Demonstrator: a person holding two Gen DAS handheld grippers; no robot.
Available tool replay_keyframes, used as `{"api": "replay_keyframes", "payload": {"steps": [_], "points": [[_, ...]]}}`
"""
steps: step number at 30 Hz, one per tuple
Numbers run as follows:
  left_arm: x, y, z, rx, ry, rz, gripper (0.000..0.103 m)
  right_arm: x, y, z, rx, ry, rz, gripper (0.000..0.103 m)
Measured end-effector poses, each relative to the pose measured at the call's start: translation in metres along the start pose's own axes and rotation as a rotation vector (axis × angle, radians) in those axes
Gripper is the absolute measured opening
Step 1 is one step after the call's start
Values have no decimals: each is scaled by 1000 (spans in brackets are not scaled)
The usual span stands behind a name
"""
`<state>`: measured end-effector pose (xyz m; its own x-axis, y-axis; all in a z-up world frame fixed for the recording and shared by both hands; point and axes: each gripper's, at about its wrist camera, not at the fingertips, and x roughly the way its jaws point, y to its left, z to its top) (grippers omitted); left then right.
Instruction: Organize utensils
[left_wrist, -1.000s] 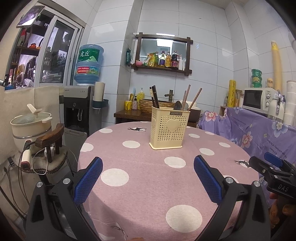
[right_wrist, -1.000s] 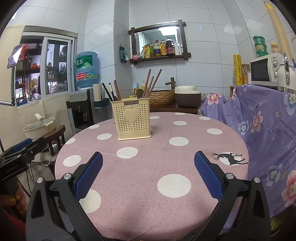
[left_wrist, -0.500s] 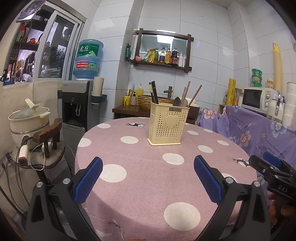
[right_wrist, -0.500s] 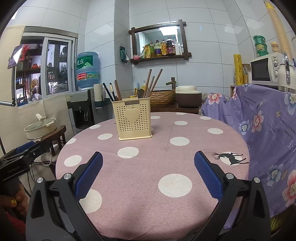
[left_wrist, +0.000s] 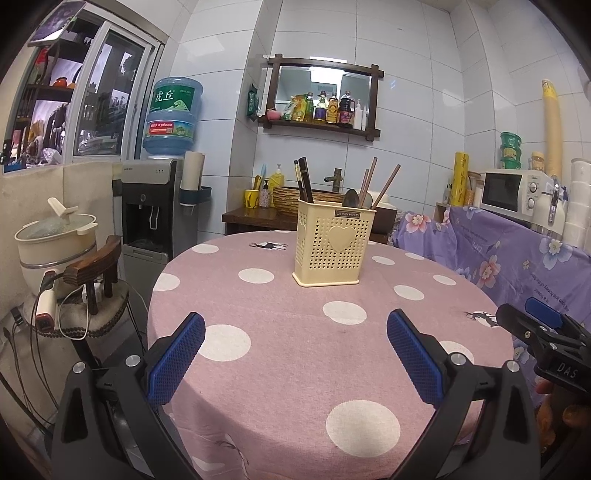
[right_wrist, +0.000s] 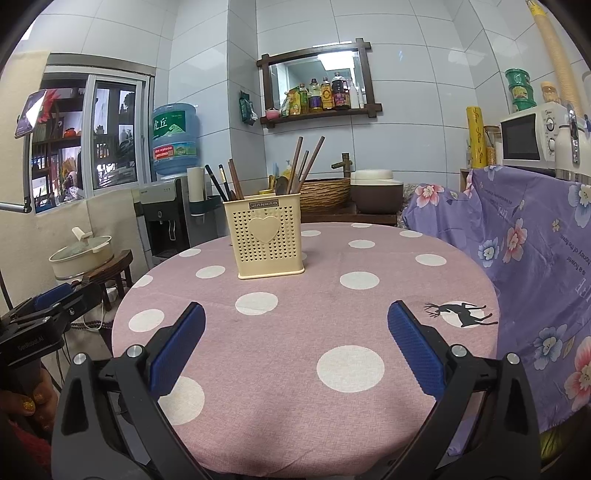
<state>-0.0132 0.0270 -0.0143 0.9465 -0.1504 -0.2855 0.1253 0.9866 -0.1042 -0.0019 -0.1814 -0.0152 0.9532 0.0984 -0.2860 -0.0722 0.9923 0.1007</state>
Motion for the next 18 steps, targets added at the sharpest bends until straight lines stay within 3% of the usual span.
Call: {"api": "replay_keyframes", "payload": {"steps": [18], "points": [[7,4,-4,-22,38,32,98,4,-1,-1,7,21,-5,98]]}}
